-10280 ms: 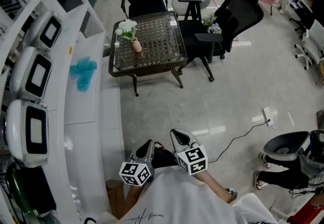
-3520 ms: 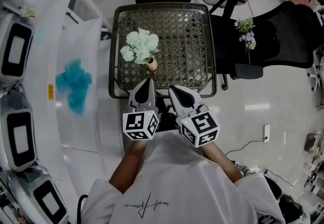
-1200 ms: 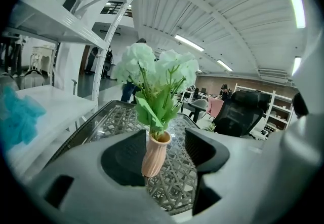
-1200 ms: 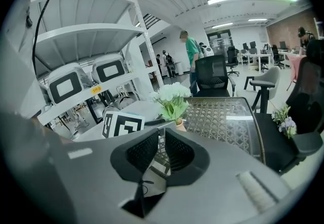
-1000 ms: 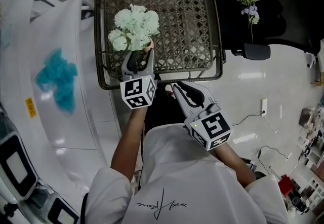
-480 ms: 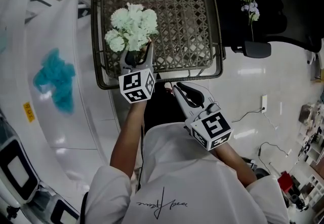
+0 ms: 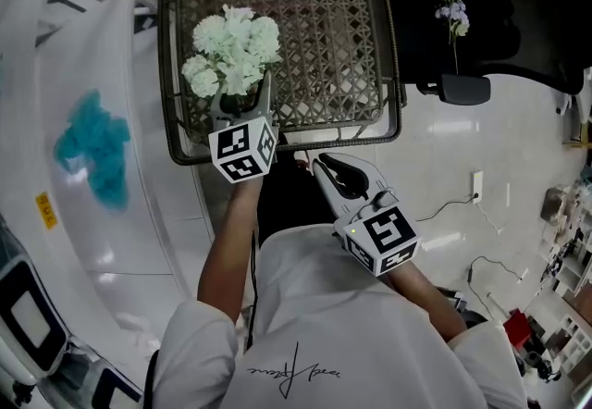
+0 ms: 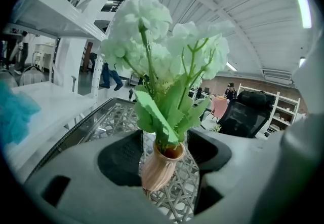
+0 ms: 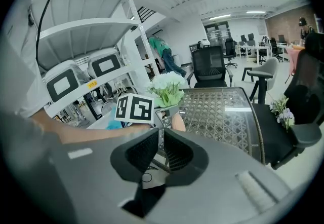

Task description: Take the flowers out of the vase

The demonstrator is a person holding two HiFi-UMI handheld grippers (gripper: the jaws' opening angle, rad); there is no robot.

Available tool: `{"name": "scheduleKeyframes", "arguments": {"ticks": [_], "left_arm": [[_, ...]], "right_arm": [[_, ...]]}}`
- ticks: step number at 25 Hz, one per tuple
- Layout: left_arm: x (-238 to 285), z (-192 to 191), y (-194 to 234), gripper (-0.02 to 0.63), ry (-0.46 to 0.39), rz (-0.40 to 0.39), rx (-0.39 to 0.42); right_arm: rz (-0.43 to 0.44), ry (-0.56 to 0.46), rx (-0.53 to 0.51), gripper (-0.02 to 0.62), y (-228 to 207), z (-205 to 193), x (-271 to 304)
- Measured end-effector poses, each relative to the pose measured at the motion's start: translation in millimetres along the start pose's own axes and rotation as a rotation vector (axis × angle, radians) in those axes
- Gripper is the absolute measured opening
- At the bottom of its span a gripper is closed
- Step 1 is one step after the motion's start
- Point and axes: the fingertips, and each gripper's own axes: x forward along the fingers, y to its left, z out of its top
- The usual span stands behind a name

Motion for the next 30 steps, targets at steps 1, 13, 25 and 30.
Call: {"name": "scheduleKeyframes", "arguments": {"ticks": [1,13,25,30], "left_arm": [[1,0,0,0.27,0.001,0.002,0.0],[6,8,3,0.213,-0.005,0.005,0.018],[7,9,0,0.127,-0.002,0.004,0.056],[8,10,-2,0.11,-0.001,-0.002,0.064]], "right_arm": [[0.001,0.003,0.001,0.041,0,-1,0],[-0.009,0.01,0.009,0.041,-7,-3,0],[-0.015,0.008,0.02,0.041,-13,-4,0],[-0.012,0.009,0.021,0.041,-14,-4,-1]]}}
